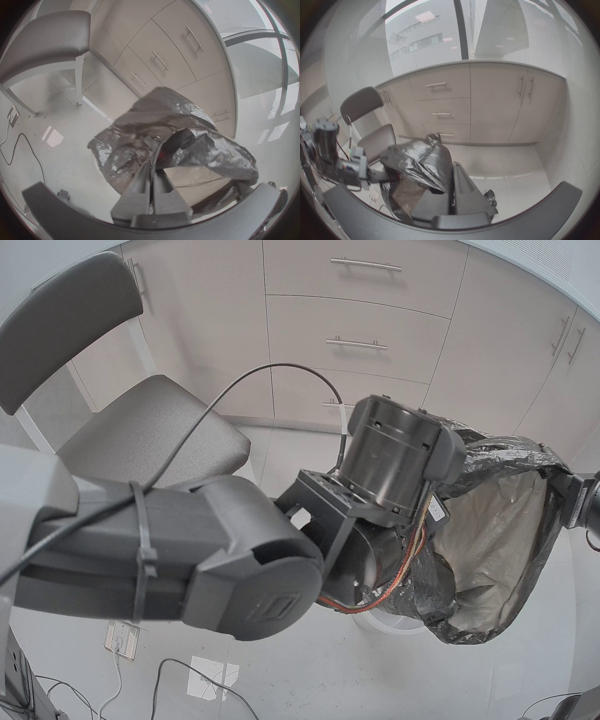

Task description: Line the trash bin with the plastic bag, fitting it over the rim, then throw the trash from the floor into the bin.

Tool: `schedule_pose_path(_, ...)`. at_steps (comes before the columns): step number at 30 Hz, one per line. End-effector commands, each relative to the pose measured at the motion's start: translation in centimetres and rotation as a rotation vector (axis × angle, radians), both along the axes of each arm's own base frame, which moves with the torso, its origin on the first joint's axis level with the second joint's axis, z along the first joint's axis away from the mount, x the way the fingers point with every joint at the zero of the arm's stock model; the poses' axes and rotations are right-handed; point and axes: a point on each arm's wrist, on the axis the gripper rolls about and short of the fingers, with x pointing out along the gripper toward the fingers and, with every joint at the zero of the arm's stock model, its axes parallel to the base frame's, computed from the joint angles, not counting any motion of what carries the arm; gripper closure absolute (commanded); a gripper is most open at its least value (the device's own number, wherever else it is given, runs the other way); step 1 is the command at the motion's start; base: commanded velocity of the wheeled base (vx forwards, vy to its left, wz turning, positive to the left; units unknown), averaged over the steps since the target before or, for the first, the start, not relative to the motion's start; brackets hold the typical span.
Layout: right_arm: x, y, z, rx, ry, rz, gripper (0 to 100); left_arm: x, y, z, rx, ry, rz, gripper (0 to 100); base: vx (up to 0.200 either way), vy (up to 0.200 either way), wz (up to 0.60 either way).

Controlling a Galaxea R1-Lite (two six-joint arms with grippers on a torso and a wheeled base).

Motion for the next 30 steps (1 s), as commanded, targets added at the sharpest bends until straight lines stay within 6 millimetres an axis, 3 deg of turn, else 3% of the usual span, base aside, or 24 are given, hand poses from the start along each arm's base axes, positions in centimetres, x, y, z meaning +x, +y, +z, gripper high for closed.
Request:
schedule_pose_path(1, -2.5, -1.5, 1.5, 0.059, -0.092, -0.002, 100, -0.2, -0.7, -1.1, 0.023, 0.015, -0.012, 100, 0.000, 0.000, 0.00)
schedule_pose_path(13, -3.6, -1.9, 1.8, 0.077, -0.128, 0.022, 100, -1.4, -0.4, -0.4, -0.029, -0.021, -0.034, 100, 0.000, 0.000, 0.00)
schedule_pose_path(17, -3.3, -1.7, 0.9, 0.062, -0.096, 0.028, 100, -1.2, -0.6, -1.1, -0.026, -0.035, -0.039, 100, 0.000, 0.000, 0.00)
schedule_pose_path(24, -1.8, 0.1, -3.2, 0.006, 0.023, 0.108, 100, -0.6, -0.5, -2.7, -0.015, -0.041, -0.028, 100, 0.000, 0.000, 0.00)
schedule_pose_path(27, -0.9, 0.6, -4.1, -0.003, 0.034, 0.115, 100, 0.3, -0.3, -3.6, -0.013, -0.043, -0.011, 100, 0.000, 0.000, 0.00)
schedule_pose_path(30, 1.0, 1.9, -5.5, -0.010, 0.050, 0.141, 100, 2.8, 0.2, -5.9, -0.001, -0.077, 0.033, 100, 0.000, 0.000, 0.00)
